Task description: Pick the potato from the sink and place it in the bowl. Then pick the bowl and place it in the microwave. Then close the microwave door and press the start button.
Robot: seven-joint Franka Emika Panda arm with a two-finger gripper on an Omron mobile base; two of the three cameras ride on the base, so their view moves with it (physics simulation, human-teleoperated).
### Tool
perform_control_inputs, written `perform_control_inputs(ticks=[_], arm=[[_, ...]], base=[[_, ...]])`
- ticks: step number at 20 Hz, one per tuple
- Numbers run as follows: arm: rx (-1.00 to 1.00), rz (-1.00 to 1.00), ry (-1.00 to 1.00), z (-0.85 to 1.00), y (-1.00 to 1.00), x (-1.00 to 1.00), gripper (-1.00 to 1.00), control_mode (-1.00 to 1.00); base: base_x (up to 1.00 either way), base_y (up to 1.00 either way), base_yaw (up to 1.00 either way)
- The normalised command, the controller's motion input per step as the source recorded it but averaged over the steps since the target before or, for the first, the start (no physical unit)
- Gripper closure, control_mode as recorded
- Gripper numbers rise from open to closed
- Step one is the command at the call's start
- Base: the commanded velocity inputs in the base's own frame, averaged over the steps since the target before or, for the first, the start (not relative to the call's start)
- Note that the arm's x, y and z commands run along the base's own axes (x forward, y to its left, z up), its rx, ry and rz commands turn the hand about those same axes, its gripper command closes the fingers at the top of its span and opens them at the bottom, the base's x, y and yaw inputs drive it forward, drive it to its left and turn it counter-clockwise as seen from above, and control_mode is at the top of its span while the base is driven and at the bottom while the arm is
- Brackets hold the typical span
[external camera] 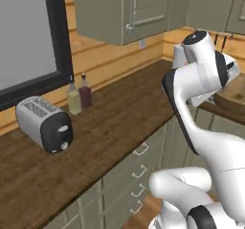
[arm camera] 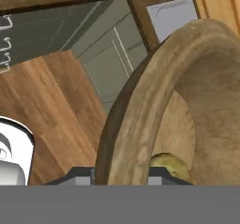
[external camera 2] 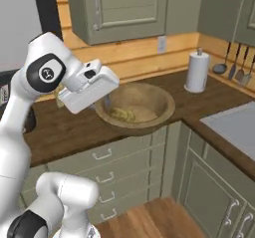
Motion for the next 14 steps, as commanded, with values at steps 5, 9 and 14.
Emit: perform_control_inputs(ticks=[5,9,14], arm=[[0.00,0.00,0.00,0.00,0.00,0.00,1.00,1.00],[0.00,0.00,0.00,0.00,0.00,0.00,1.00,1.00],[0.00,0.00,0.00,0.00,0.00,0.00,1.00,1.00]], base=[[-0.37,0.21,0.83],[-0.29,0.30,0.84],[-0.13,0.37,0.87]])
